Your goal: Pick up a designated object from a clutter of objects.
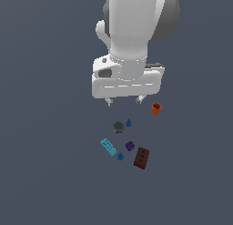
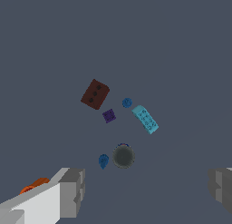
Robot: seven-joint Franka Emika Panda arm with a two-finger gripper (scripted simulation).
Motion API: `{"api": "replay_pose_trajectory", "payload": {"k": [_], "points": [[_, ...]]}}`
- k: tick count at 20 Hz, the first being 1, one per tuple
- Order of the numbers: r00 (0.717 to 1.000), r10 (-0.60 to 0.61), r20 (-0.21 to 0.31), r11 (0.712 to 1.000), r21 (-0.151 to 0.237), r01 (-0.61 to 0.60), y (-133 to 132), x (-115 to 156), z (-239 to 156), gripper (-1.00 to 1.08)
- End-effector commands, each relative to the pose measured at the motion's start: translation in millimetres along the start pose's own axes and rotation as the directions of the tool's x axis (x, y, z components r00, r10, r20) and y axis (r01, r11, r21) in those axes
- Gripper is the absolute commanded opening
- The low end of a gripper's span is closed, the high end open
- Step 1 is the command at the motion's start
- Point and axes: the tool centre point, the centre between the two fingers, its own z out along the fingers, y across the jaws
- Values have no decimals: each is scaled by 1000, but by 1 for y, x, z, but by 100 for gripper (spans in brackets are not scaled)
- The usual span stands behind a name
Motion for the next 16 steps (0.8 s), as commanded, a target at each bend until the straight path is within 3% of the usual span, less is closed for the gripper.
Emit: {"api": "replay_pose_trajectory", "payload": {"k": [1,8,16], "points": [[999,-38,8,999,0,38,-2,6,19,100],[983,-183,35,983,6,182,-13,23,92,100],[939,-340,59,940,28,339,-28,30,177,100]]}}
